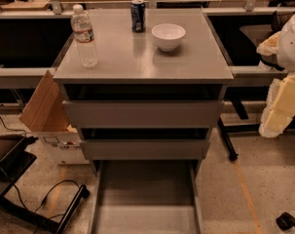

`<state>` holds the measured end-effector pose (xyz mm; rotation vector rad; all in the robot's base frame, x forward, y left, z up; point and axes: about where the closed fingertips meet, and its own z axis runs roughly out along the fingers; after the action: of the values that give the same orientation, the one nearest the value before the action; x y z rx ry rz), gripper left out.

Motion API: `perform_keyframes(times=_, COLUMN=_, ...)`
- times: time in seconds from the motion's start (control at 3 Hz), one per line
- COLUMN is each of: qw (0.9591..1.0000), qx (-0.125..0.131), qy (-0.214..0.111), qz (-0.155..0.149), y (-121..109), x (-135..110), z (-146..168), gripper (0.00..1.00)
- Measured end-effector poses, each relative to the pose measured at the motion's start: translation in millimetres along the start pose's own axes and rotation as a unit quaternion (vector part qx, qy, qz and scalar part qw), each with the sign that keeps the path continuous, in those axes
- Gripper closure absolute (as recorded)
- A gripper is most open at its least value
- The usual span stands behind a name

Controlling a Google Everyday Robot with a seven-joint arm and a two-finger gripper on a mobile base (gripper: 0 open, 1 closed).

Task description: Place water bottle into bottom drawer

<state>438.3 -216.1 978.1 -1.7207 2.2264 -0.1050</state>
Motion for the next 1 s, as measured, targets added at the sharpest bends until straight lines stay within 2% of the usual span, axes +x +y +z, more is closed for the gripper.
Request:
perform_keyframes(times=0.33, qw=1.0, qx=0.0, qy=0.0, qz=0.0, y=0.0, x=0.0, z=0.0, gripper=0.0)
perform_keyframes(times=0.67, qw=0.9991, qx=0.008, qy=-0.04, qz=-0.001, y=-15.9, x=-15.5, z=9.0, gripper=0.0)
perform_keyframes(times=1.0, qw=0.9855, qx=0.025, qy=-0.168, qz=-0.009, y=-64.8, x=-78.9, z=33.9, gripper=0.0)
